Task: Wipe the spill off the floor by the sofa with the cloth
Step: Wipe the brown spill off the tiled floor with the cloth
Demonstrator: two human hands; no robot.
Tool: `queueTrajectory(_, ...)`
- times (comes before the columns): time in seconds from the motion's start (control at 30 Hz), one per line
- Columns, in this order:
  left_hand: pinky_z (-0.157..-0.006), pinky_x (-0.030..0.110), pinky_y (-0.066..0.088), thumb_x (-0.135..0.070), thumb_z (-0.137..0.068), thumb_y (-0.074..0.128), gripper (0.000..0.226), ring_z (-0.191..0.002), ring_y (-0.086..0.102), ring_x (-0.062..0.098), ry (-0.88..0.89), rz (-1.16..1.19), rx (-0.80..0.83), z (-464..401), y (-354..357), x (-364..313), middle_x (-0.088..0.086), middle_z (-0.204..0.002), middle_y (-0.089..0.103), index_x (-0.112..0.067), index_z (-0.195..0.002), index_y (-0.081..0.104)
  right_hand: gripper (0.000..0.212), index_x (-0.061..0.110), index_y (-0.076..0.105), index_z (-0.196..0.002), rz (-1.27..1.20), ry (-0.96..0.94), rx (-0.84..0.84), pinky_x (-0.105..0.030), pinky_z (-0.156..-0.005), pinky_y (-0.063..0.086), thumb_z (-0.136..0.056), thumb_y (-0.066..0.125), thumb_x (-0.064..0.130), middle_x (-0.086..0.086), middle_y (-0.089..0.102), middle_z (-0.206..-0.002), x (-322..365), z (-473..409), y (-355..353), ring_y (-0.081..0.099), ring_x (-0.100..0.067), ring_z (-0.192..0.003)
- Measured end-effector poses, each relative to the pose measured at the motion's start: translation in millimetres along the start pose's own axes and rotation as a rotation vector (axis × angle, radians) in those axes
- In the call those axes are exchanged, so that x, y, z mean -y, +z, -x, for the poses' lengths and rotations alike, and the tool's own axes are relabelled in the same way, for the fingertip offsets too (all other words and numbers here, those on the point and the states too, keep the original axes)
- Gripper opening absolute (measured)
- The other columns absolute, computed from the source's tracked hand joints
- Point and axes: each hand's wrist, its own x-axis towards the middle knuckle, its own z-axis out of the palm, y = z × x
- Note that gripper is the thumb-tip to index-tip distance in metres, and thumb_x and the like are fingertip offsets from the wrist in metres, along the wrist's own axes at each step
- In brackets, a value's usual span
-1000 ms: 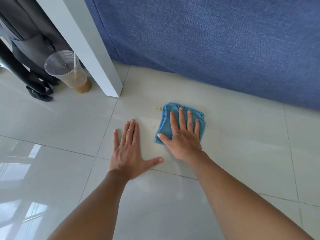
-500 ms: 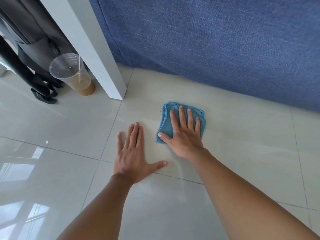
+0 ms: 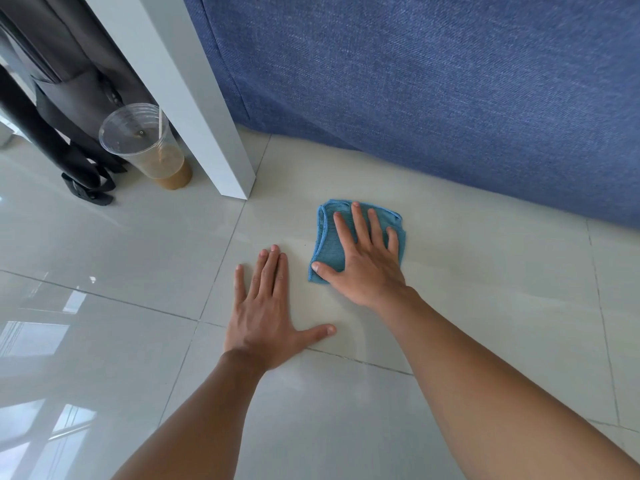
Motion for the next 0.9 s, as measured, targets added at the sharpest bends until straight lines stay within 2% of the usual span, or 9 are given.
queueTrajectory(0.07,-0.126,0.054,-0.002,-0.103,-0.061,0.032,0.143,-0.155,-0.020,0.017,0.001,0.002,0.000,0,-1,-1,0.005,-0.170,-0.011,-0.007,-0.161,-0.003,0.100,0.031,0.005,-0.163,-0.008,-0.046,-0.044,-0.054,-0.124,0.003,-0.084,0.047,0.077,0.001,-0.014,-0.172,-3,-4,-3,-0.009,-0.027,-0.158)
queueTrajectory(0.3,-0.126,0.053,-0.003,-0.102,-0.060,0.033,0.144,-0.155,-0.019,0.018,-0.001,0.001,0.003,-2,0,1,0.006,-0.170,-0.011,-0.007,-0.161,-0.003,0.086,0.030,0.008,-0.163,0.079,-0.191,-0.026,-0.054,-0.126,-0.002,-0.091,0.039,0.064,0.005,-0.002,-0.173,1,-12,4,-0.013,-0.032,-0.158)
queueTrajectory(0.43,-0.126,0.053,-0.005,-0.103,-0.060,0.032,0.144,-0.155,-0.019,0.018,0.000,0.011,0.002,-1,0,1,0.006,-0.170,-0.011,-0.006,-0.161,-0.003,0.082,0.030,0.007,-0.164,0.079,-0.268,0.000,-0.053,-0.126,-0.003,-0.093,0.039,0.060,0.009,-0.001,-0.173,0,-15,2,-0.013,-0.030,-0.158)
queueTrajectory(0.63,-0.126,0.053,-0.004,-0.103,-0.060,0.032,0.144,-0.156,-0.017,0.018,-0.005,-0.005,0.001,-1,-1,1,0.006,-0.170,-0.010,-0.006,-0.161,-0.003,0.074,0.037,0.017,-0.162,0.017,-0.374,0.029,-0.049,-0.127,-0.004,-0.094,0.041,0.053,0.017,0.006,-0.171,-9,-5,0,-0.010,-0.021,-0.159)
queueTrajectory(0.9,-0.126,0.053,-0.003,-0.104,-0.059,0.031,0.145,-0.156,-0.016,0.018,-0.008,-0.009,-0.009,-1,0,0,0.005,-0.170,-0.010,-0.006,-0.161,-0.003,0.074,0.037,0.017,-0.162,-0.003,-0.260,-0.020,-0.049,-0.127,0.000,-0.094,0.036,0.060,0.018,0.006,-0.171,-25,27,6,-0.008,-0.018,-0.159)
